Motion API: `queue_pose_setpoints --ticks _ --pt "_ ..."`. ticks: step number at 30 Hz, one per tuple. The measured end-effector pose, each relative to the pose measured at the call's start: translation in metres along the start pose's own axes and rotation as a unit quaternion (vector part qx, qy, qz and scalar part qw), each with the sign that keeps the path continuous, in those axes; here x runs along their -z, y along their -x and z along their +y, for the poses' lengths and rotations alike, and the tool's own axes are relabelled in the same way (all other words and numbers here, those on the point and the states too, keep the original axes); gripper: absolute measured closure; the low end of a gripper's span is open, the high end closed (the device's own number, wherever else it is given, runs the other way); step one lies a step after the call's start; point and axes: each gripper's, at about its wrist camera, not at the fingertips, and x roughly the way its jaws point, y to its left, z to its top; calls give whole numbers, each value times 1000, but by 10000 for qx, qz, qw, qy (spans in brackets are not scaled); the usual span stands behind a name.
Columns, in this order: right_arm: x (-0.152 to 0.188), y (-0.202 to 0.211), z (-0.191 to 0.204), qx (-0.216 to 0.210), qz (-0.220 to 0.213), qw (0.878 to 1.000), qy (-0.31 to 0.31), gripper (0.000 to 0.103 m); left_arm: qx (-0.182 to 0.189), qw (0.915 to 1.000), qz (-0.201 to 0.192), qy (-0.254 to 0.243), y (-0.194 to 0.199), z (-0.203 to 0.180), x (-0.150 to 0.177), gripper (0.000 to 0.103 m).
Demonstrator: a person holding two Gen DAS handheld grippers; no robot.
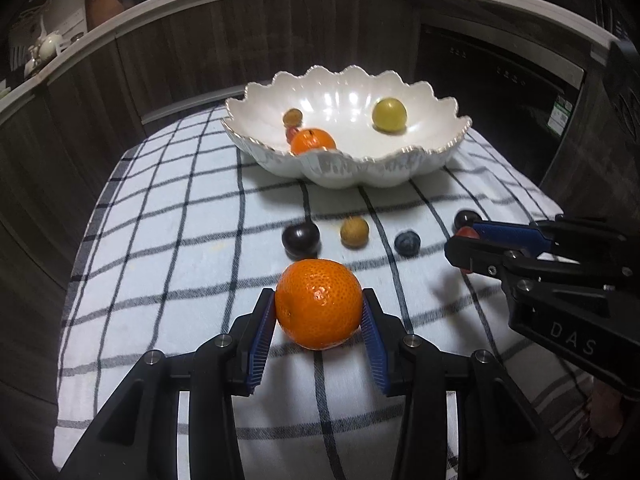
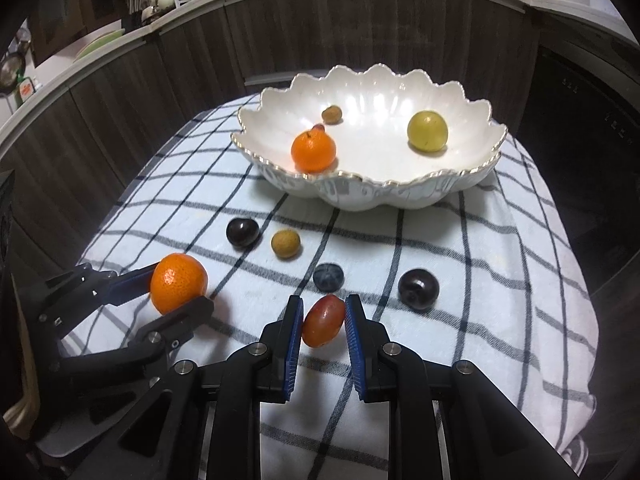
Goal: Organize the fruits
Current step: 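Carry the mandarin and red date over the white bowl with both tools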
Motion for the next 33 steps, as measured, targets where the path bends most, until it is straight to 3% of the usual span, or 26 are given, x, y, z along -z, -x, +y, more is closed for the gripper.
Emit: queue_pose_setpoints --ticks 33 --pt "-68 41 -29 322 -783 9961 -240 80 35 9981 -544 281 17 2 -85 62"
